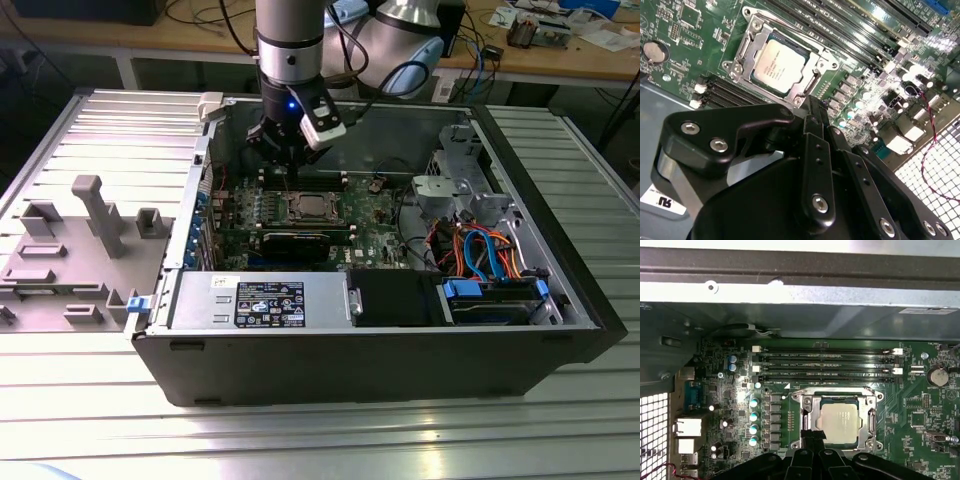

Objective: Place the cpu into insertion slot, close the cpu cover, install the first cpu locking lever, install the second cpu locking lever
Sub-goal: 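Install the first cpu locking lever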

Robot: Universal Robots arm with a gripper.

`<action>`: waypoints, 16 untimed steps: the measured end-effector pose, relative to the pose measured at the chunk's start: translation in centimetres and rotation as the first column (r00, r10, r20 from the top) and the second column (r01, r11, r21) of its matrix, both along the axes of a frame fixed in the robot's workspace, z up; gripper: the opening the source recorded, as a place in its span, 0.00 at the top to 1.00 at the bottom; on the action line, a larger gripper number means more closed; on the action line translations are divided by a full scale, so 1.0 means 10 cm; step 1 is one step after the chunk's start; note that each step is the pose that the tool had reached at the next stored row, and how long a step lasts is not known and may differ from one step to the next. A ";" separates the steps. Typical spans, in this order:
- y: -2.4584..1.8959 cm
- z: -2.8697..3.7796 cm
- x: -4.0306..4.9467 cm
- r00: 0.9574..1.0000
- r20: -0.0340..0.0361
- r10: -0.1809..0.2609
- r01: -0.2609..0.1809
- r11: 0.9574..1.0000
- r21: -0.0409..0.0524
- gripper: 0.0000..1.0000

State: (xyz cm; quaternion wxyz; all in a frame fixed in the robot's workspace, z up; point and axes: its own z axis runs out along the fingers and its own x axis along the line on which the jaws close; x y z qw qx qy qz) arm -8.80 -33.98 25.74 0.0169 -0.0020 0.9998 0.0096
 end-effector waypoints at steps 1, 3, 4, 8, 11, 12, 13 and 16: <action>0.000 0.000 0.000 1.000 0.000 0.000 0.000 1.000 0.000 0.89; 0.000 -0.001 0.000 1.000 0.000 -0.001 0.001 1.000 0.000 0.89; 0.000 -0.001 0.000 1.000 0.000 -0.001 0.001 1.000 0.000 0.89; 0.001 -0.001 0.000 1.000 0.000 -0.002 0.002 1.000 0.000 0.89; 0.001 -0.001 0.000 1.000 0.000 -0.001 0.001 1.000 0.000 0.89; 0.001 -0.002 0.000 1.000 -0.003 0.000 0.000 1.000 0.000 0.89; 0.001 -0.002 -0.002 1.000 -0.003 0.001 -0.001 1.000 0.000 0.89; 0.002 -0.003 -0.027 1.000 -0.004 0.022 -0.022 1.000 0.000 0.89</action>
